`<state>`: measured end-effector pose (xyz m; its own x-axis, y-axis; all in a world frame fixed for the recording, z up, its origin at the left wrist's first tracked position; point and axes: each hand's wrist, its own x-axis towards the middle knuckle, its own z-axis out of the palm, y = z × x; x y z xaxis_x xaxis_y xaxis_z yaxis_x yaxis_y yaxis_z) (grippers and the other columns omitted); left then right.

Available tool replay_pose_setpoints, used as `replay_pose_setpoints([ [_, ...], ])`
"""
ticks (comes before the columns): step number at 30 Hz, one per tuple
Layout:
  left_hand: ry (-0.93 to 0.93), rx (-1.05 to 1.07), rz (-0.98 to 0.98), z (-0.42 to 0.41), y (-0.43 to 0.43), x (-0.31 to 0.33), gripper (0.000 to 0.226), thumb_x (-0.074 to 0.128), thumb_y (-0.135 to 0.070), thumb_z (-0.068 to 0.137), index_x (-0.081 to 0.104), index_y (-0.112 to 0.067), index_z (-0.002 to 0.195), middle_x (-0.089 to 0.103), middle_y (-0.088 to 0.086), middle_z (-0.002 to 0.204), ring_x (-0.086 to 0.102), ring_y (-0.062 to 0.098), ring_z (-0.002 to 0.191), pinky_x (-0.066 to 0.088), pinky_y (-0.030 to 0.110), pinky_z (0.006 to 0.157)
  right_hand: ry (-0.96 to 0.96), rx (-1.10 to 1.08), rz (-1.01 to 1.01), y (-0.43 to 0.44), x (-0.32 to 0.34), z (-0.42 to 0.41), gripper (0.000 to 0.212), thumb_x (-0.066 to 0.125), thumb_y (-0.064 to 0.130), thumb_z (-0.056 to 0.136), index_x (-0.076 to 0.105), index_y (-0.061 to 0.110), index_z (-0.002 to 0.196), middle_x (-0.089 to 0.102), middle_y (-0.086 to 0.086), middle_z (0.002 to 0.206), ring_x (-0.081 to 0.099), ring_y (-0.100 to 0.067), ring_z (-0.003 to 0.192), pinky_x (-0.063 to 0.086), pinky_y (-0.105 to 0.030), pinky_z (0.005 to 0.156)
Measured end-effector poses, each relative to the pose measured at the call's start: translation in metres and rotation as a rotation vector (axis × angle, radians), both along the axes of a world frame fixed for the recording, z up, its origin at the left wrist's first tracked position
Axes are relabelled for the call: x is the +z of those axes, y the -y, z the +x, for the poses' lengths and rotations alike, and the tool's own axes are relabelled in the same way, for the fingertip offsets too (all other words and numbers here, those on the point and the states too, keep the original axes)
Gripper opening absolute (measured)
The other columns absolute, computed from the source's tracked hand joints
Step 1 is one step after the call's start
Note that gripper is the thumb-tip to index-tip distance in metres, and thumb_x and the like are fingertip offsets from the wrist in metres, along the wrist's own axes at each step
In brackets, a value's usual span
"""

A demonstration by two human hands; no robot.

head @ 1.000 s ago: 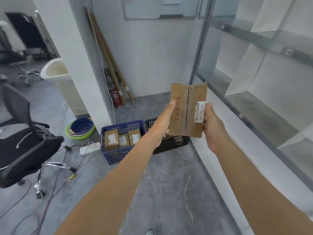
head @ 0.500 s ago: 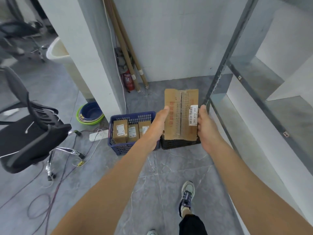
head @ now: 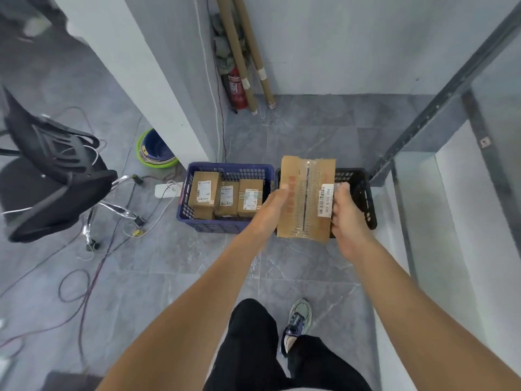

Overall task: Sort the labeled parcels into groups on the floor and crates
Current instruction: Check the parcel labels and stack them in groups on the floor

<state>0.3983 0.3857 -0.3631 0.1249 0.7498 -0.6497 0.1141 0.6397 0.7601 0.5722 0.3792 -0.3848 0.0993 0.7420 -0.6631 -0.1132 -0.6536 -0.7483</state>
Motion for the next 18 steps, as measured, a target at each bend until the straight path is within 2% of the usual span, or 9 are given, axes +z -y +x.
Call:
replay_pose_setpoints([
  [3, 0.015, 0.017, -0.067, 0.007, -0.03, -0.028, 0.054, 0.036, -0.064, 0.103, 0.054, -0.033, 0.144, 0.064, -0.01, 0.134, 0.059, 0.011, 0.122, 0.041, 0.039, 0.108, -0.022, -0.006, -0.039, -0.031, -0.025, 0.005, 0.065, 0.023, 0.069, 0.105, 0.054, 0.033, 0.149, 0.064, 0.004, 0.143, 0.058, -0.014, 0.13, 0.047, -0.032, 0.093],
  [5, 0.039, 0.053, -0.103, 0.01, -0.052, -0.044, 0.044, 0.037, -0.057, 0.106, 0.058, -0.032, 0.136, 0.067, -0.014, 0.12, 0.061, 0.009, 0.115, 0.043, 0.038, 0.104, -0.048, 0.003, -0.06, -0.054, -0.04, 0.006, 0.067, 0.021, 0.068, 0.105, 0.053, 0.031, 0.15, 0.062, 0.002, 0.146, 0.055, -0.016, 0.134, 0.043, -0.038, 0.108],
  [7, 0.029, 0.039, -0.135, 0.011, -0.073, -0.06, 0.032, 0.038, -0.055, 0.107, 0.059, -0.037, 0.125, 0.066, -0.018, 0.111, 0.063, 0.006, 0.107, 0.044, 0.037, 0.101, -0.05, 0.015, -0.101, -0.077, -0.054, 0.005, 0.068, 0.021, 0.069, 0.104, 0.052, 0.031, 0.151, 0.061, 0.004, 0.145, 0.054, -0.015, 0.135, 0.038, -0.041, 0.117],
  [9, -0.001, 0.002, -0.158, 0.013, -0.096, -0.077, 0.037, 0.04, -0.064, 0.103, 0.06, -0.039, 0.121, 0.065, -0.013, 0.12, 0.061, 0.004, 0.106, 0.044, 0.036, 0.1, -0.048, -0.014, -0.147, -0.1, -0.071, 0.004, 0.068, 0.023, 0.069, 0.104, 0.051, 0.03, 0.151, 0.061, 0.004, 0.145, 0.053, -0.016, 0.136, 0.038, -0.039, 0.114],
  [11, -0.026, -0.027, -0.192, 0.015, -0.122, -0.102, 0.06, 0.042, -0.085, 0.086, 0.062, -0.044, 0.126, 0.053, -0.005, 0.144, 0.057, 0.013, 0.124, 0.042, 0.045, 0.111, -0.041, -0.049, -0.18, -0.124, -0.092, 0.003, 0.067, 0.024, 0.068, 0.105, 0.051, 0.028, 0.152, 0.059, 0.002, 0.149, 0.053, -0.015, 0.134, 0.039, -0.036, 0.109],
  [12, -0.039, -0.034, -0.207, 0.015, -0.136, -0.115, 0.066, 0.042, -0.087, 0.084, 0.061, -0.044, 0.13, 0.047, -0.004, 0.149, 0.053, 0.017, 0.131, 0.04, 0.048, 0.115, -0.038, -0.062, -0.195, -0.134, -0.103, 0.004, 0.066, 0.025, 0.067, 0.105, 0.05, 0.028, 0.152, 0.058, 0.001, 0.15, 0.054, -0.014, 0.131, 0.039, -0.036, 0.108],
  [13, -0.031, -0.035, -0.236, 0.015, -0.15, -0.125, 0.06, 0.042, -0.079, 0.091, 0.06, -0.04, 0.133, 0.047, -0.004, 0.147, 0.051, 0.019, 0.132, 0.041, 0.046, 0.114, -0.035, -0.077, -0.212, -0.145, -0.114, 0.004, 0.065, 0.026, 0.066, 0.106, 0.05, 0.027, 0.152, 0.058, 0.002, 0.15, 0.054, -0.012, 0.128, 0.039, -0.035, 0.108],
  [15, -0.011, -0.035, -0.296, 0.013, -0.175, -0.15, 0.047, 0.039, -0.055, 0.106, 0.059, -0.025, 0.136, 0.055, 0.0, 0.138, 0.056, 0.02, 0.127, 0.044, 0.038, 0.102, -0.032, -0.099, -0.261, -0.162, -0.134, 0.003, 0.064, 0.028, 0.065, 0.106, 0.051, 0.026, 0.152, 0.06, 0.003, 0.146, 0.055, -0.012, 0.125, 0.04, -0.035, 0.106],
  [18, 0.005, -0.091, -0.343, 0.015, -0.205, -0.186, 0.043, 0.036, -0.048, 0.11, 0.06, -0.019, 0.13, 0.063, 0.002, 0.131, 0.061, 0.017, 0.116, 0.043, 0.033, 0.097, -0.02, -0.15, -0.315, -0.186, -0.171, 0.006, 0.062, 0.033, 0.064, 0.106, 0.053, 0.027, 0.15, 0.062, 0.003, 0.144, 0.057, -0.015, 0.13, 0.042, -0.036, 0.105],
])
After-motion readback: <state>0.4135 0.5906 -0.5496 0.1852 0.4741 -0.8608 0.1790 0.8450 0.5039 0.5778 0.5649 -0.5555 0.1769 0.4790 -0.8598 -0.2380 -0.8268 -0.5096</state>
